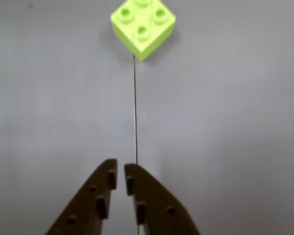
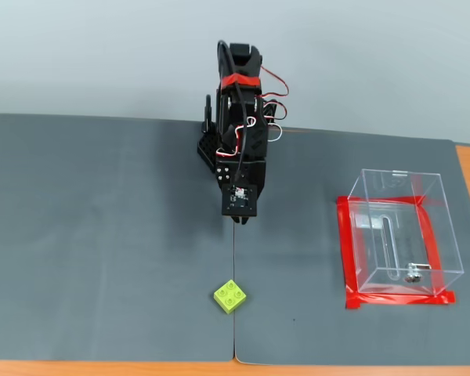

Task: Pick the green lego block and place it into the transparent box

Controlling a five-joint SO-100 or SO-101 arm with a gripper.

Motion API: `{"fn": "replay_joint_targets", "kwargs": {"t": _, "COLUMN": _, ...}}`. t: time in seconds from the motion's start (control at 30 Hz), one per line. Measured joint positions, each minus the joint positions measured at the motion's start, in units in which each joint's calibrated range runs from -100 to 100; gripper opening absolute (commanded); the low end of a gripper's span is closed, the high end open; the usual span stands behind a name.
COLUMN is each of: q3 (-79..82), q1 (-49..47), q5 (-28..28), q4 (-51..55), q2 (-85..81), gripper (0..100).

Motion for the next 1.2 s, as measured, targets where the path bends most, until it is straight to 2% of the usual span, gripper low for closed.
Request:
{"fn": "replay_joint_targets", "kwargs": {"t": 0.13, "q3": -5.8, "q1": 0.0, "q5": 0.0, "q4": -4.4, "q2": 10.6, "gripper": 2}}
{"fn": "replay_joint_targets", "kwargs": {"t": 0.4, "q3": -20.4, "q1": 0.0, "q5": 0.7, "q4": -5.3, "q2": 28.0, "gripper": 2}}
{"fn": "replay_joint_targets", "kwargs": {"t": 0.63, "q3": -30.4, "q1": 0.0, "q5": 6.1, "q4": -5.4, "q2": 39.8, "gripper": 2}}
{"fn": "replay_joint_targets", "kwargs": {"t": 0.93, "q3": -40.3, "q1": 0.0, "q5": 11.4, "q4": -5.4, "q2": 51.5, "gripper": 2}}
{"fn": "replay_joint_targets", "kwargs": {"t": 1.2, "q3": -41.9, "q1": 0.0, "q5": 11.8, "q4": -5.4, "q2": 55.6, "gripper": 2}}
